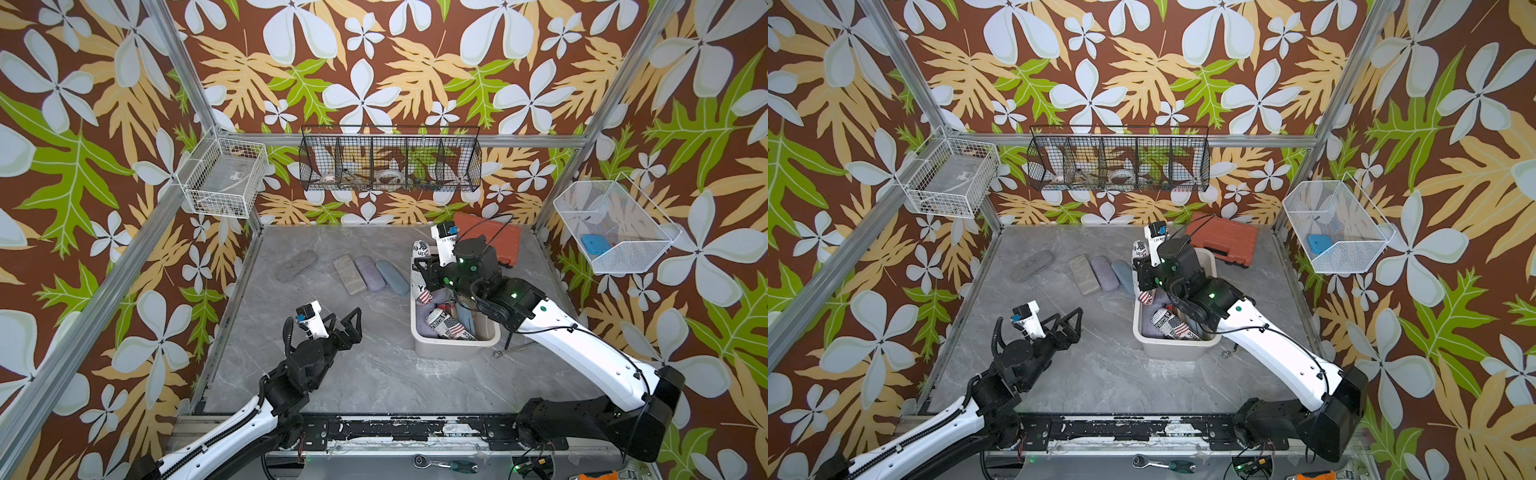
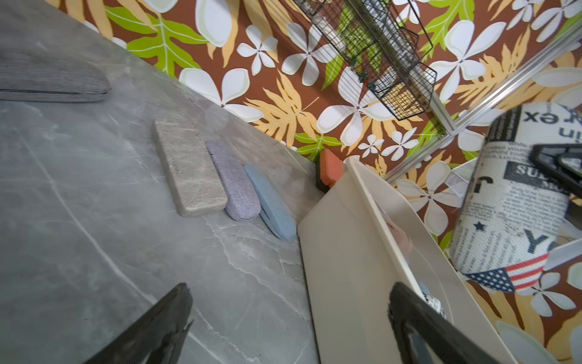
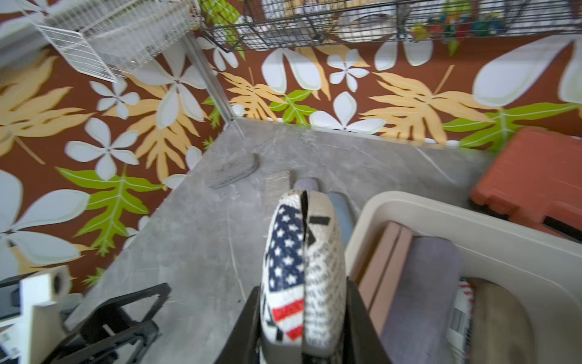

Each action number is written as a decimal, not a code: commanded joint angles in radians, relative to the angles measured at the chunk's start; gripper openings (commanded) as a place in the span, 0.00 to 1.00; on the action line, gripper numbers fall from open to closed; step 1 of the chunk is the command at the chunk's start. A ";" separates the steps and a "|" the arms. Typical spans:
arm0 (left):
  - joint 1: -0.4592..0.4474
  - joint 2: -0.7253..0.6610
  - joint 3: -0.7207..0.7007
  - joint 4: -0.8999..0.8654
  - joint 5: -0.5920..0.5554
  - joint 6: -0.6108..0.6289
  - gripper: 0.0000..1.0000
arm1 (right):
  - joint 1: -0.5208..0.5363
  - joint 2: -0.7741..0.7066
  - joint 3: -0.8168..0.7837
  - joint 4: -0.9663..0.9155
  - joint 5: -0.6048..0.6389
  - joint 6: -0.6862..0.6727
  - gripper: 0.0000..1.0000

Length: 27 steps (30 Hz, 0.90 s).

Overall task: Put the glasses cases into the storage boxes
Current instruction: Place the glasses case in the storage box.

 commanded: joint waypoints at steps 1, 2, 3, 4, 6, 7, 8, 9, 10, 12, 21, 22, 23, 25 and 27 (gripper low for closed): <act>-0.002 -0.031 -0.022 -0.048 -0.076 -0.043 0.99 | -0.025 -0.026 0.000 -0.096 0.135 -0.055 0.26; -0.002 -0.039 -0.030 -0.053 -0.084 -0.052 0.99 | -0.040 -0.031 -0.002 -0.105 0.142 -0.057 0.26; -0.002 -0.047 -0.037 -0.060 -0.091 -0.062 0.99 | -0.060 -0.038 -0.004 -0.116 0.148 -0.058 0.26; -0.002 -0.051 -0.042 -0.065 -0.096 -0.069 0.99 | -0.079 -0.042 -0.003 -0.127 0.154 -0.058 0.26; -0.002 -0.054 -0.044 -0.081 -0.112 -0.087 0.98 | -0.114 -0.050 -0.009 -0.146 0.160 -0.057 0.26; -0.002 -0.052 -0.043 -0.087 -0.118 -0.088 0.98 | -0.127 -0.051 -0.014 -0.155 0.174 -0.057 0.26; -0.002 -0.050 -0.043 -0.093 -0.125 -0.087 0.98 | -0.136 -0.048 -0.018 -0.165 0.188 -0.058 0.26; -0.002 -0.045 -0.041 -0.105 -0.137 -0.087 0.98 | -0.145 -0.043 -0.020 -0.179 0.201 -0.058 0.26; -0.002 -0.040 -0.038 -0.123 -0.153 -0.085 0.98 | -0.155 -0.037 -0.023 -0.189 0.209 -0.059 0.26; -0.002 -0.028 -0.028 -0.169 -0.184 -0.099 0.98 | -0.176 -0.020 -0.024 -0.206 0.216 -0.064 0.27; -0.002 -0.009 -0.016 -0.223 -0.209 -0.128 0.98 | -0.246 0.070 -0.050 -0.172 0.126 -0.053 0.29; -0.002 -0.005 -0.022 -0.204 -0.207 -0.125 0.98 | -0.248 0.086 -0.052 -0.170 0.122 -0.050 0.29; -0.002 -0.001 -0.028 -0.188 -0.205 -0.118 0.98 | -0.248 0.100 -0.052 -0.170 0.122 -0.047 0.29; -0.002 0.024 -0.030 -0.158 -0.206 -0.100 0.98 | -0.248 0.137 -0.054 -0.170 0.105 -0.042 0.30; -0.002 0.056 -0.007 -0.169 -0.201 -0.095 0.98 | -0.248 0.169 -0.051 -0.171 0.105 -0.033 0.31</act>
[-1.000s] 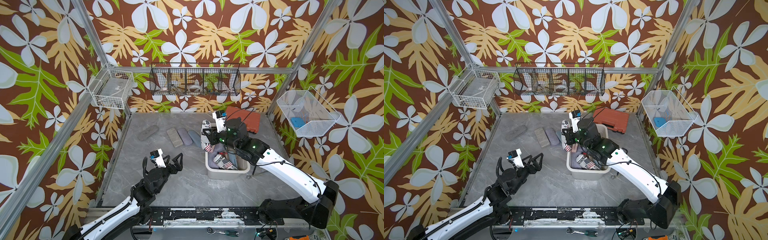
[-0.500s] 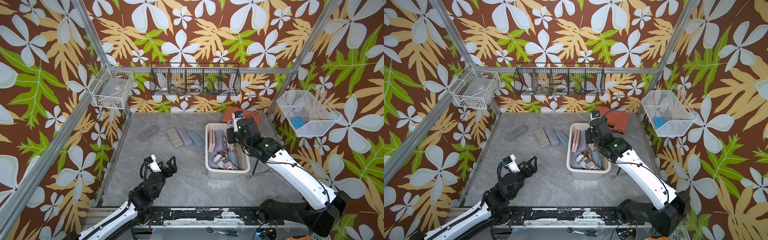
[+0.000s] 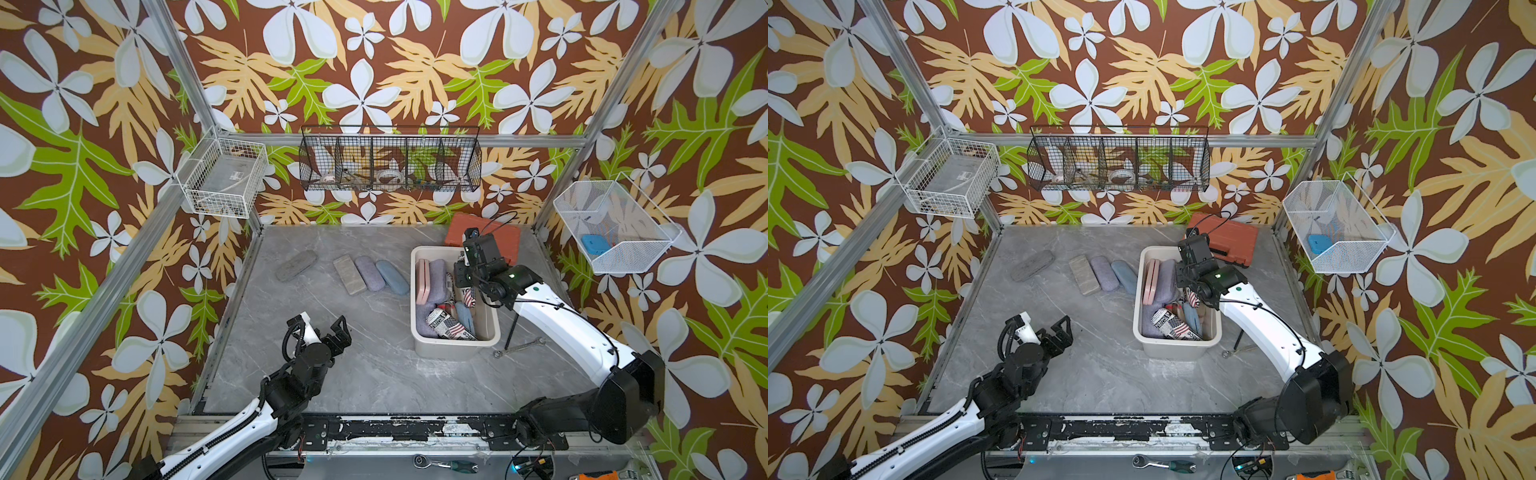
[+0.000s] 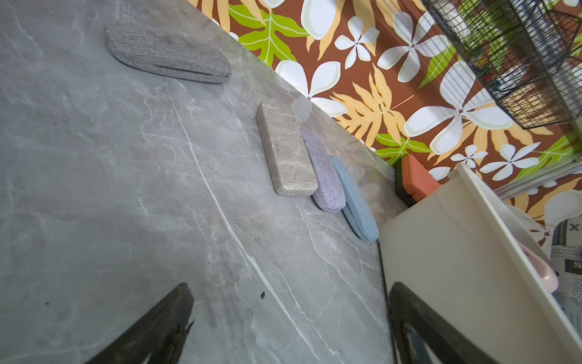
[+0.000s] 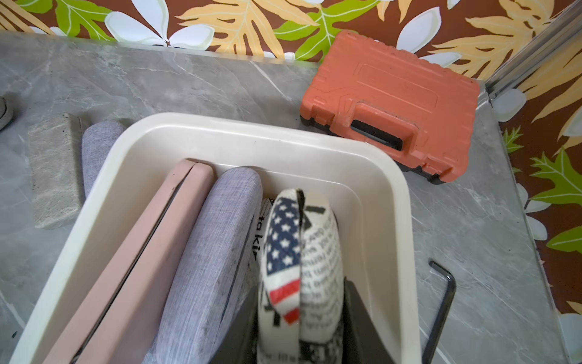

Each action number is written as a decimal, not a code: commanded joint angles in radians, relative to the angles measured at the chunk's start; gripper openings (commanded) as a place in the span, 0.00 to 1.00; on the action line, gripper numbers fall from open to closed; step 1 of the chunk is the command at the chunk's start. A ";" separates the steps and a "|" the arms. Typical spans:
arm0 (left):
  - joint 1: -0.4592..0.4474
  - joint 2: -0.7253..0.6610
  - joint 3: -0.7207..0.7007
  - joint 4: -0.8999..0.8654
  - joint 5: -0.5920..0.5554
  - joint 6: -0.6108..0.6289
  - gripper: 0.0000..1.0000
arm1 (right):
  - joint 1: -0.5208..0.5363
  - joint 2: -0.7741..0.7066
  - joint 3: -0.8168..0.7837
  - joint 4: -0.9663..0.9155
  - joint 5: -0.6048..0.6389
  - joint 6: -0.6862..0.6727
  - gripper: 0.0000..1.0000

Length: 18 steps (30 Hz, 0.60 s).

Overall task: Put the glasses cases into the storage boxes
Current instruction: Place the glasses case in the storage box.

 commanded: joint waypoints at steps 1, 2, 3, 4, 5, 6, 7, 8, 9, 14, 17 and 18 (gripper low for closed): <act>-0.002 0.040 0.030 0.024 -0.004 0.018 0.98 | 0.001 0.037 -0.001 -0.008 -0.041 0.024 0.31; -0.001 0.055 0.038 0.023 0.004 0.017 0.98 | -0.001 0.044 -0.004 0.000 -0.043 0.026 0.32; -0.001 0.073 0.044 0.023 0.012 0.021 0.98 | -0.006 0.053 -0.002 0.006 -0.035 0.037 0.32; -0.002 0.090 0.051 0.023 0.020 0.022 0.98 | -0.013 0.057 -0.001 0.014 -0.033 0.045 0.34; -0.002 0.102 0.058 0.021 0.026 0.024 0.98 | -0.018 0.059 -0.003 0.028 -0.040 0.051 0.34; -0.001 0.115 0.066 0.017 0.035 0.024 0.98 | -0.029 0.061 -0.005 0.043 -0.055 0.059 0.34; -0.002 0.127 0.072 0.015 0.042 0.019 0.98 | -0.042 0.063 -0.005 0.058 -0.081 0.070 0.34; -0.002 0.136 0.075 0.017 0.050 0.014 0.98 | -0.054 0.069 -0.002 0.065 -0.107 0.079 0.34; -0.001 0.145 0.077 0.024 0.059 0.010 0.98 | -0.064 0.077 0.006 0.068 -0.124 0.087 0.34; -0.002 0.184 0.108 0.024 0.090 0.016 0.98 | -0.066 0.127 0.047 0.064 -0.192 0.123 0.62; -0.002 0.198 0.132 0.008 0.117 0.038 0.98 | -0.065 0.116 0.048 0.069 -0.257 0.134 0.69; -0.002 0.201 0.140 0.005 0.124 0.047 0.98 | -0.066 0.101 0.035 0.082 -0.272 0.138 0.69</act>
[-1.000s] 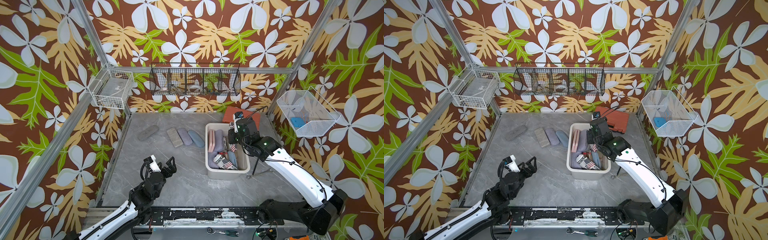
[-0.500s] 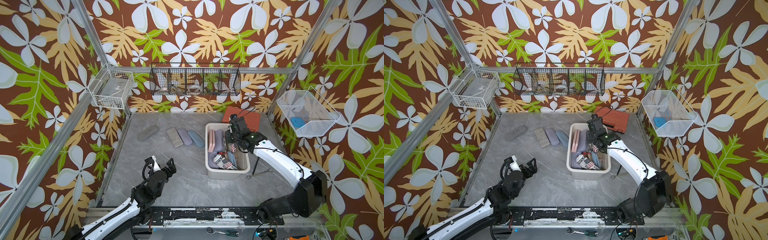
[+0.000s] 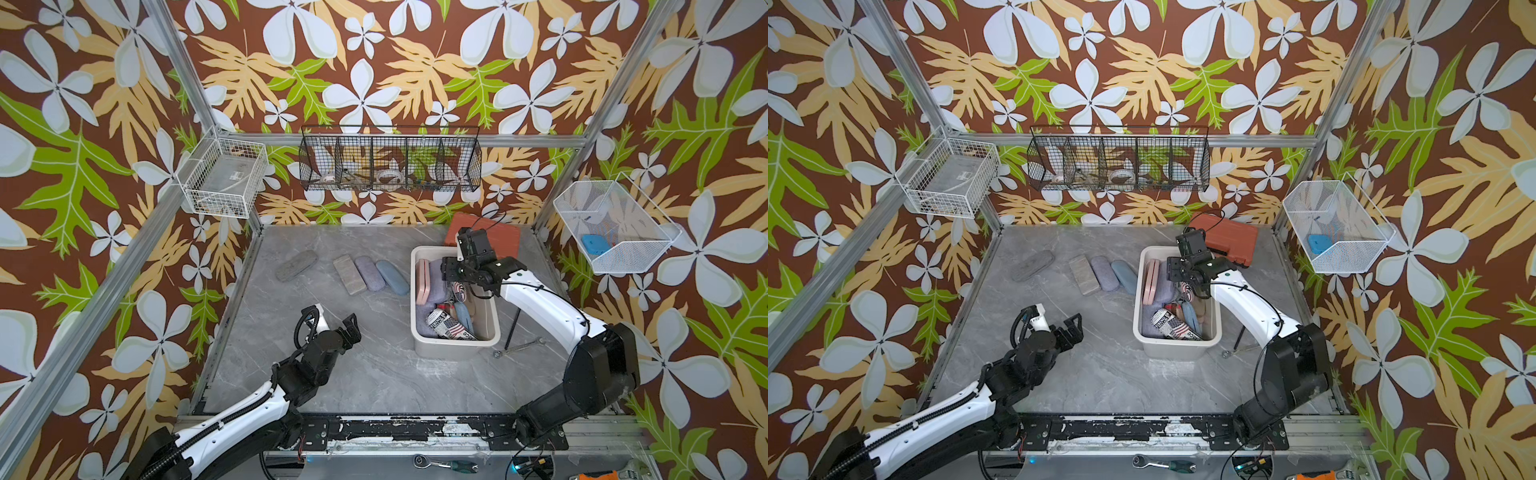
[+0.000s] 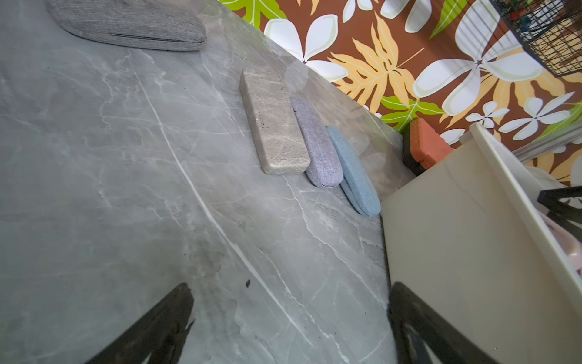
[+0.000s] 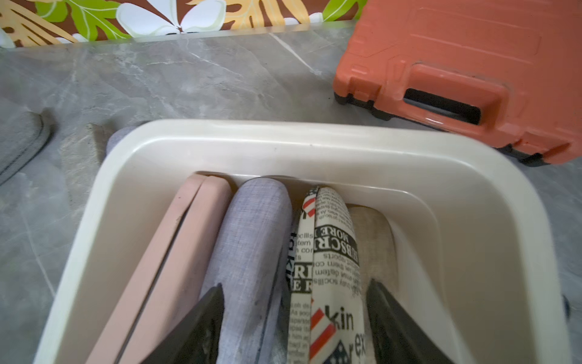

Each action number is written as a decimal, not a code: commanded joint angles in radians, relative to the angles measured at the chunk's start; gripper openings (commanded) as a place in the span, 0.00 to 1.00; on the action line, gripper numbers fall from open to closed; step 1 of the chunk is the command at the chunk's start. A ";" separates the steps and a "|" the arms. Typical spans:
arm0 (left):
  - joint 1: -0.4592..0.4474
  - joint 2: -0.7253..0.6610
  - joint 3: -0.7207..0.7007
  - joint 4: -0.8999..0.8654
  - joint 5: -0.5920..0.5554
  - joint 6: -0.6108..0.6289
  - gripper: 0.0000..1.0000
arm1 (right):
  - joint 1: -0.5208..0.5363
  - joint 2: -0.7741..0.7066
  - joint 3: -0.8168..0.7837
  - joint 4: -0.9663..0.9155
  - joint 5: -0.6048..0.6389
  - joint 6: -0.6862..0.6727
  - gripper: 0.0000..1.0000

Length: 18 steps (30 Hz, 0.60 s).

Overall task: Put the glasses cases into the storage boxes
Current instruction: Place the glasses case in the storage box.

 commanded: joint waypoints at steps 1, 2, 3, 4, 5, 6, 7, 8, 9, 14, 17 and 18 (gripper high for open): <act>-0.002 0.009 0.024 -0.007 0.030 0.034 0.98 | -0.001 -0.033 -0.020 0.035 -0.092 0.032 0.69; -0.002 0.013 0.032 -0.014 0.029 0.036 0.98 | 0.000 -0.044 -0.030 0.040 -0.109 0.033 0.69; -0.002 0.016 0.041 -0.021 0.027 0.038 0.98 | 0.000 -0.053 -0.045 0.047 -0.130 0.030 0.69; -0.002 0.019 0.047 -0.025 0.027 0.038 0.98 | -0.001 -0.060 -0.056 0.051 -0.147 0.026 0.69; -0.002 0.025 0.053 -0.024 0.030 0.039 0.98 | -0.001 -0.069 -0.067 0.049 -0.156 0.024 0.68; -0.002 0.030 0.058 -0.018 0.033 0.042 0.99 | 0.000 -0.078 -0.080 0.049 -0.157 0.024 0.67; -0.002 0.038 0.062 -0.012 0.035 0.046 0.98 | -0.001 -0.089 -0.096 0.055 -0.156 0.027 0.65; -0.002 0.049 0.067 -0.006 0.035 0.048 0.99 | 0.000 -0.102 -0.117 0.066 -0.150 0.033 0.62; -0.002 0.060 0.075 -0.004 0.033 0.048 0.98 | -0.001 -0.114 -0.138 0.079 -0.145 0.040 0.58; -0.002 0.141 0.129 -0.003 0.037 0.045 0.98 | -0.001 -0.105 -0.254 0.188 -0.213 0.090 0.46; -0.002 0.208 0.202 -0.046 0.033 0.048 0.98 | -0.001 -0.094 -0.267 0.207 -0.243 0.092 0.43; -0.002 0.231 0.229 -0.063 0.031 0.049 0.99 | 0.000 -0.100 -0.266 0.204 -0.240 0.087 0.43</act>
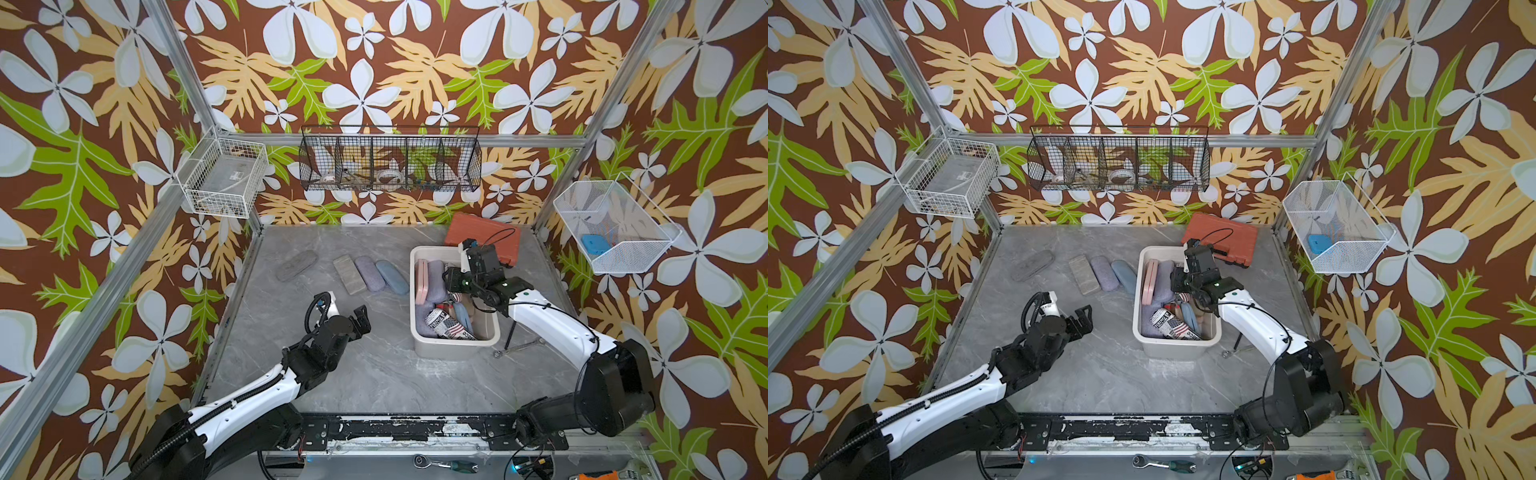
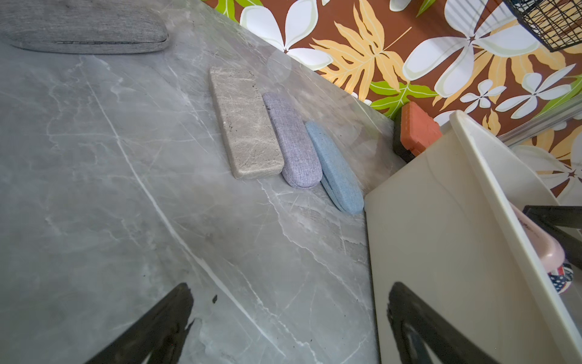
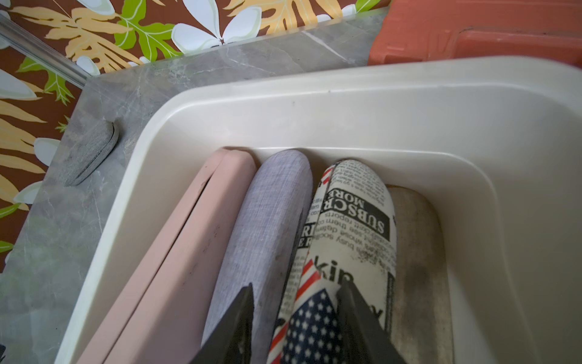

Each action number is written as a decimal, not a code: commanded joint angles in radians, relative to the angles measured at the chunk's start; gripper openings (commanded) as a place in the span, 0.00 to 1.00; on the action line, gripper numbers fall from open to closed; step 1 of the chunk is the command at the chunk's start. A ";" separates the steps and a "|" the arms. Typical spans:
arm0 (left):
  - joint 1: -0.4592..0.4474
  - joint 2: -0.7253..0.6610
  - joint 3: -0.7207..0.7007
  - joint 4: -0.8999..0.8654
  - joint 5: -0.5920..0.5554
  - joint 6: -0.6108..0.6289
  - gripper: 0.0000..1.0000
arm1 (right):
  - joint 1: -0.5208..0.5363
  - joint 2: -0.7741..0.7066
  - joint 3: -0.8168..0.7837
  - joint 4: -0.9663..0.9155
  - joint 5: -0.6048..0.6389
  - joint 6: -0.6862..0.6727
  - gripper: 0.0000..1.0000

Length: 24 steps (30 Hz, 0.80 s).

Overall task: Put the glasses cases into the storage boxes
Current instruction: Place the glasses case in the storage box, then pick up the glasses case at the center of the board.

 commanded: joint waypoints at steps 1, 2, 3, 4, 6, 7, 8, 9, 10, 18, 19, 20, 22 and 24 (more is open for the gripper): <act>-0.002 0.053 0.063 -0.033 -0.015 0.013 0.99 | 0.006 0.001 -0.008 -0.051 -0.092 0.021 0.43; -0.001 0.076 0.082 -0.041 -0.031 0.017 0.99 | 0.006 -0.011 -0.003 -0.055 -0.079 0.016 0.45; 0.000 0.098 0.101 -0.051 -0.054 0.018 1.00 | 0.006 -0.026 0.001 -0.058 -0.074 0.013 0.49; 0.003 0.116 0.118 -0.062 -0.068 0.020 1.00 | 0.006 -0.038 0.003 -0.061 -0.069 0.011 0.52; 0.031 0.164 0.174 -0.099 -0.071 0.020 1.00 | 0.006 -0.072 0.007 -0.072 -0.066 0.001 0.59; 0.054 0.189 0.203 -0.125 -0.061 0.011 1.00 | 0.007 -0.090 0.007 -0.078 -0.060 -0.005 0.60; 0.081 0.221 0.237 -0.151 -0.041 0.005 1.00 | 0.008 -0.111 0.002 -0.079 -0.051 -0.014 0.62; 0.107 0.255 0.268 -0.165 -0.014 0.012 1.00 | 0.007 -0.135 -0.007 -0.078 -0.040 -0.021 0.64; 0.126 0.286 0.298 -0.185 -0.006 0.014 1.00 | 0.008 -0.154 -0.020 -0.072 -0.033 -0.024 0.65; 0.194 0.628 0.594 -0.324 0.024 0.112 1.00 | 0.013 -0.328 -0.151 -0.022 -0.069 -0.037 0.79; 0.206 0.660 0.618 -0.325 0.053 0.124 1.00 | 0.014 -0.345 -0.165 -0.020 -0.065 -0.035 0.79; 0.220 0.695 0.645 -0.330 0.075 0.124 1.00 | 0.013 -0.361 -0.181 -0.021 -0.062 -0.037 0.79; 0.249 0.747 0.685 -0.328 0.113 0.130 1.00 | 0.013 -0.389 -0.200 -0.031 -0.049 -0.044 0.80; 0.277 0.801 0.735 -0.342 0.134 0.136 1.00 | 0.013 -0.417 -0.218 -0.036 -0.036 -0.051 0.80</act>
